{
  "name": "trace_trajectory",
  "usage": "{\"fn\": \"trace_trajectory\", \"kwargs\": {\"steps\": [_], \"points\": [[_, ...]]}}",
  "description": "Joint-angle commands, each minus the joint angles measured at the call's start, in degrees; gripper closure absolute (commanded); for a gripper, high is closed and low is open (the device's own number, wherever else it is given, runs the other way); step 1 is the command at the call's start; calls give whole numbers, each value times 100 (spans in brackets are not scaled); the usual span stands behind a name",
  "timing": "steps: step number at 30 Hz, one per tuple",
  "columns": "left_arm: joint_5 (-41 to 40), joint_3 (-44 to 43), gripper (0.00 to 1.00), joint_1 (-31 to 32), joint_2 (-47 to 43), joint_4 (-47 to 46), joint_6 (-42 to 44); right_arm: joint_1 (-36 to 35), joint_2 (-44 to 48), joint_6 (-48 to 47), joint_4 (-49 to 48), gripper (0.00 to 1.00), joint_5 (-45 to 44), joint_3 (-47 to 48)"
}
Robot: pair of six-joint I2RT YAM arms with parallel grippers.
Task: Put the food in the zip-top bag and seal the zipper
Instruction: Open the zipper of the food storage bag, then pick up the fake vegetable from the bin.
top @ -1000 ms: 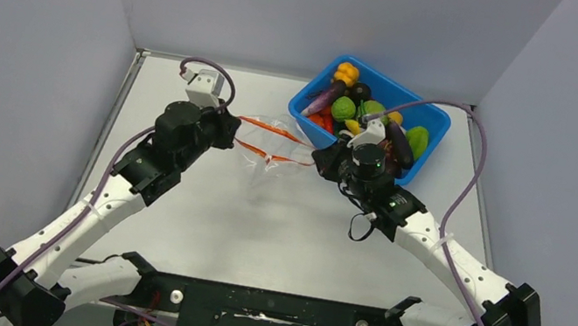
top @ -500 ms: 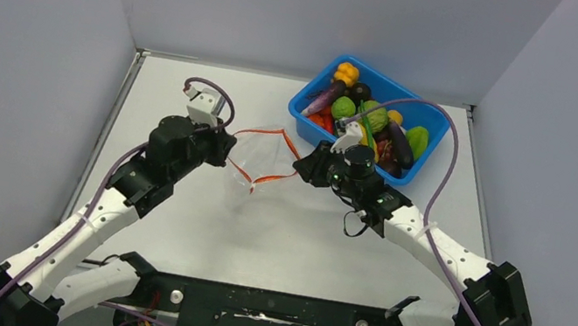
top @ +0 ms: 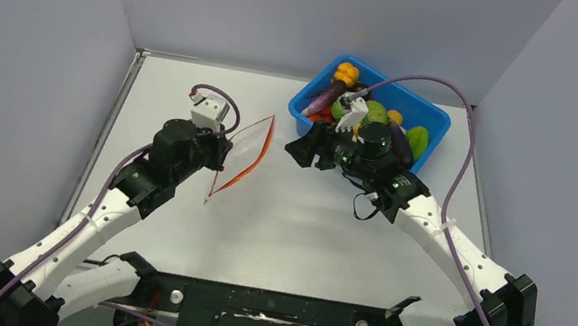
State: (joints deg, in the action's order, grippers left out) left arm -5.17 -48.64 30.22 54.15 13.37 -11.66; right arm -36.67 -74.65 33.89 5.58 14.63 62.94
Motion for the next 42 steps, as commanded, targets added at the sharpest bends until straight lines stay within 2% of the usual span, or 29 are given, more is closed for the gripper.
{"fn": "trace_trajectory", "kwargs": {"steps": [1,5,12,15,20,23,26,34,42], "points": [[-575,-243,100,-16,74,124,205,193,337,-615,732,35,-1236,117],[-902,-339,100,1,47,247,197,872,290,-1150,1532,36,-1649,548],[-1179,-490,100,-7,24,302,507,1877,78,-1947,1911,34,-2147,799],[-1003,-505,100,-16,73,342,414,2182,-159,-2180,1999,37,-2136,917],[-240,-302,100,-34,185,150,-154,2598,-859,-2530,2175,36,-3248,1441],[212,-231,100,-86,391,108,-376,3036,-1440,-2686,2628,37,-3061,2246],[568,-325,100,-179,618,178,-482,3158,-1736,-2975,2741,39,-3286,2473],[427,-313,100,-215,416,154,-369,3450,-2542,-3408,3176,40,-2881,2802],[490,-194,100,-214,254,-123,-171,3473,-2923,-3465,3199,49,-2182,2860]]}}
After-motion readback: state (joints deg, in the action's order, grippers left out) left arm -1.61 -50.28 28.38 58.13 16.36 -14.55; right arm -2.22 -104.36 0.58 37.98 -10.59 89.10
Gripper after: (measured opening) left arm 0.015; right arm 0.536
